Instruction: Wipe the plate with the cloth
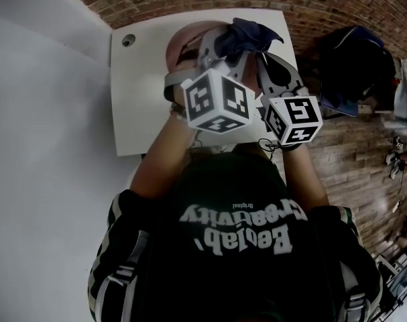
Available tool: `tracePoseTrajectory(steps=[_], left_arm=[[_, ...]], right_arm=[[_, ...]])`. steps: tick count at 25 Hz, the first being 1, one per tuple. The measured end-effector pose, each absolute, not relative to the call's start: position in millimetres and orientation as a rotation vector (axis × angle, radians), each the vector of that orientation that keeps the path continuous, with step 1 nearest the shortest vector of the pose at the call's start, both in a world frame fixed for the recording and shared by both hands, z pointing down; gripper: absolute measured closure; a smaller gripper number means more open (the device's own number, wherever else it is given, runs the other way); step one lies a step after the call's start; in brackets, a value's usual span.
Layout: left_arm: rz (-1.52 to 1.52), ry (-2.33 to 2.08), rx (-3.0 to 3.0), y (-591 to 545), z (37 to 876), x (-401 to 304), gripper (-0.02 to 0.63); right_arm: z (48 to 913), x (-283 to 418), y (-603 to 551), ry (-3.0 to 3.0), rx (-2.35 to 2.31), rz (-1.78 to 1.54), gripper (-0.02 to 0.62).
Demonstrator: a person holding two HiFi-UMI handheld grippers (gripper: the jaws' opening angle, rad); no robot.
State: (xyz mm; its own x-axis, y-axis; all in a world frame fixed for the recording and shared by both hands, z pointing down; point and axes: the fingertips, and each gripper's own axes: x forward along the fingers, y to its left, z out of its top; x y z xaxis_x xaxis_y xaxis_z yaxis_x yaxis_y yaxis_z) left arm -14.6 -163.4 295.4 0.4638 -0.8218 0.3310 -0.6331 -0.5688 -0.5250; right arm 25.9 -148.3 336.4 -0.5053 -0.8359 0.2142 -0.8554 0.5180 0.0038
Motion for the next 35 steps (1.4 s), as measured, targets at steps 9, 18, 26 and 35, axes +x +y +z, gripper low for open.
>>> tracePoseTrajectory(steps=[9, 18, 26, 35], left_arm=[[-0.790, 1.337, -2.337, -190, 276, -37, 0.476], [-0.776, 1.472, -2.314, -204, 264, -81, 0.476], [-0.745, 1.553, -2.343, -200, 267, -108, 0.476], [-0.693, 1.553, -2.431, -193, 281, -114, 0.476]], right_arm=[[315, 47, -157, -2.619, 1.460, 0.077, 0.589], [285, 47, -162, -2.674, 1.449, -0.072, 0.588], [267, 55, -164, -2.735, 1.499, -0.045, 0.588], [255, 77, -172, -2.804, 1.623, 0.082, 0.586]])
